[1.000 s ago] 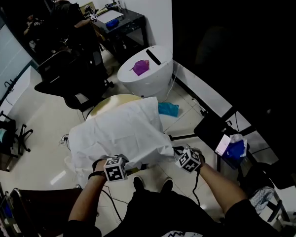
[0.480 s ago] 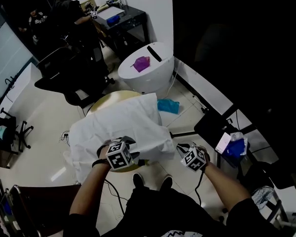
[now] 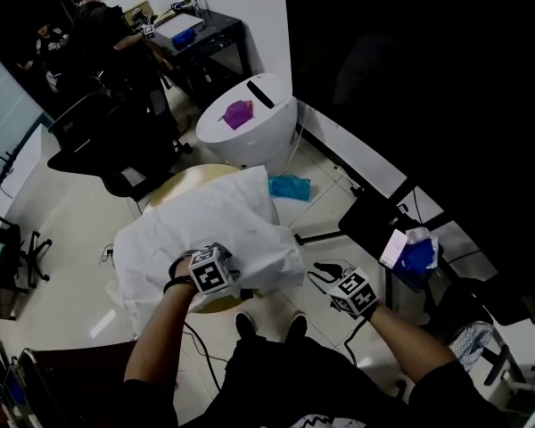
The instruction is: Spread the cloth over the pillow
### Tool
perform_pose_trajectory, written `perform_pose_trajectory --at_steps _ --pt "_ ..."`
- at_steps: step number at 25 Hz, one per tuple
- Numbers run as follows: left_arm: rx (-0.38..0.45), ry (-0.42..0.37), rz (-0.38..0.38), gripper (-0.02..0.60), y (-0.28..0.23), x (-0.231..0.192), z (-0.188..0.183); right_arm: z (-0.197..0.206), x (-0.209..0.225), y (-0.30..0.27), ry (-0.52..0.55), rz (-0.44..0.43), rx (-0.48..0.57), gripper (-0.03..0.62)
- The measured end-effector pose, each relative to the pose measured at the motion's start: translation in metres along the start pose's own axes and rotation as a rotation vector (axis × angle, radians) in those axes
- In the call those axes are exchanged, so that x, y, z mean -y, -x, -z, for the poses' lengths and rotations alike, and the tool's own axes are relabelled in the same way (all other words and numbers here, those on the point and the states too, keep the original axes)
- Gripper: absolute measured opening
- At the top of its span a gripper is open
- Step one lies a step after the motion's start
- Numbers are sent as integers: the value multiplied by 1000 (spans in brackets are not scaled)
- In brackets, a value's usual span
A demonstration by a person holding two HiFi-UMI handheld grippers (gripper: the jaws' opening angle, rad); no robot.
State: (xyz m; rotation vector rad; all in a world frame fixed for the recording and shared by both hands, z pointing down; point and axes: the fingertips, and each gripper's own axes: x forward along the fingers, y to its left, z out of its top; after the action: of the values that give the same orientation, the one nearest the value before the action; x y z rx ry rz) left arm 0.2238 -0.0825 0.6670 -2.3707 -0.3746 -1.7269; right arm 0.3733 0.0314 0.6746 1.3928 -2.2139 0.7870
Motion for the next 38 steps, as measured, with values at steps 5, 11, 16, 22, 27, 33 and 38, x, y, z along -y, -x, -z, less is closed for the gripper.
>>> perform_pose_trajectory --at_steps 5,11,16,22,27,33,38 --pt "6 4 -2 190 -3 1 1 14 -11 -18 -128 -29 -9 127" --pt "7 -1 -8 190 -2 1 0 40 -9 -46 -201 -29 -75 132" --pt "10 3 -10 190 -1 2 -2 41 -16 -55 -322 -94 -70 88" --pt "0 -9 -3 190 6 5 1 36 -35 -26 -177 -101 -128 11" --pt "-20 -19 6 190 16 6 10 33 -18 -2 -101 -52 -163 11" --pt "-62 -19 13 190 10 9 21 69 -6 -30 -145 -82 -267 11" --pt "-56 9 1 192 2 4 26 79 -3 -54 -161 -59 -278 14"
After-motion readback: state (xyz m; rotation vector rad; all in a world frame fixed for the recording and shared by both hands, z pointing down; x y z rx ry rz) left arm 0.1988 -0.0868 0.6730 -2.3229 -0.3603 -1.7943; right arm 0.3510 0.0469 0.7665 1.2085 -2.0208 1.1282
